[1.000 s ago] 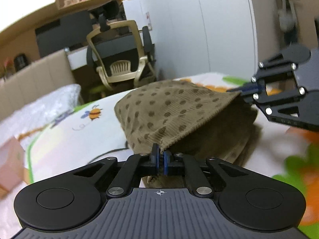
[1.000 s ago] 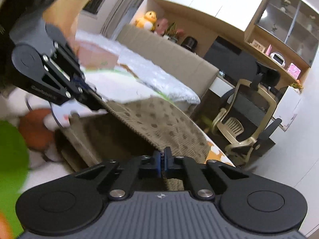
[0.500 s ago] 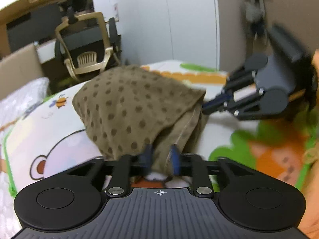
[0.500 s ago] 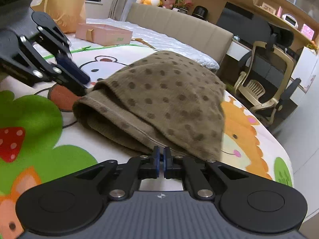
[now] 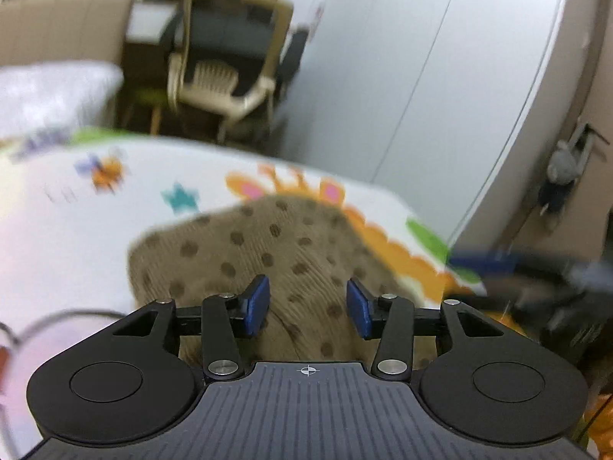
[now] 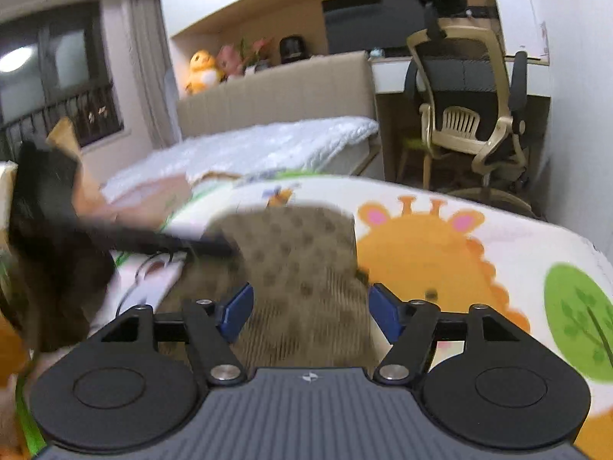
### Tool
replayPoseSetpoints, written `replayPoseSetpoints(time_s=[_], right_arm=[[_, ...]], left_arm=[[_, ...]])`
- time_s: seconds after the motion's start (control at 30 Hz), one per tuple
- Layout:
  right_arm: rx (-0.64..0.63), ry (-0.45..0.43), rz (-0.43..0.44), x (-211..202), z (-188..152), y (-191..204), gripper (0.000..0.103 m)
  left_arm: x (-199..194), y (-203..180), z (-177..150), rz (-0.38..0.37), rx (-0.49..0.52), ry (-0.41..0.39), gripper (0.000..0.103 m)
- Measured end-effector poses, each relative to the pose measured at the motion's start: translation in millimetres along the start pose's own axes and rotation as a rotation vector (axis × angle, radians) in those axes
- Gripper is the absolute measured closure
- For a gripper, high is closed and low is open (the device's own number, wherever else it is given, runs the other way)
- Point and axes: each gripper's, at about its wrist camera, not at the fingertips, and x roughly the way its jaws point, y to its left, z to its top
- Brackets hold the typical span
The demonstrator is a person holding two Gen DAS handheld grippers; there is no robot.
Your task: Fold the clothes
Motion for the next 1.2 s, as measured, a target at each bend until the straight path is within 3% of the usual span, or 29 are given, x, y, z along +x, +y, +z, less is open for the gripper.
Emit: replayPoseSetpoints(time_s=[0.07,0.13,0.27,0.43,0.5,0.53,0.63,0.73,0.83,0.9,0.97,1.1,1.2], right_arm=[[0.024,-0.039,-0.030,10,14,-7,0.019],[0.036,-0.044,-0.048,25,27,-13,0.015],[0.033,0.056,-0.055,74,44,-21,0.014],[-0.012,0.202,-0.102,140,38,-30,0.014],[-0.030,0.242,-0.117,161,33,-33,0.008],[-0.036,0.231,-0.121,162,28,-34,0.003],[-0.032,0.218,-0.147,156,19,-39,0.003],[-0.052,0.232,-0.210,148,5,-40,0.003],[-0.046,0.230,-0.220,136,-3,-44,0.003],[-0.052,0.227,-0.230,130,-7,-44,0.003],[-0.062,0.220,-0.241,124,-10,-42,0.003],[-0.084,0.206,-0.247,103,-15,-31,0.003],[-0.057,0.215,-0.200,80,-24,-24,0.003]], left_arm=[[12,-8,-4,0.005,0.065,0.015,0.054],[17,-14,-4,0.022,0.105,0.019,0.051],[17,-11,-5,0.001,0.107,0.012,0.050],[15,-8,-9,-0.014,0.123,-0.003,0.049],[15,-8,-11,-0.018,0.143,-0.009,0.048],[13,-7,-12,-0.029,0.153,-0.011,0.046],[0,-6,-12,-0.079,0.148,-0.015,0.032],[-25,4,-7,-0.127,0.055,-0.071,0.011],[-42,19,-3,-0.018,-0.016,-0.139,0.009],[-40,36,-1,0.084,-0.084,-0.128,0.010],[-30,56,-2,0.128,-0.177,-0.069,0.013],[-11,77,-15,0.032,-0.310,0.006,0.014],[-5,82,-20,-0.026,-0.357,0.011,0.024]])
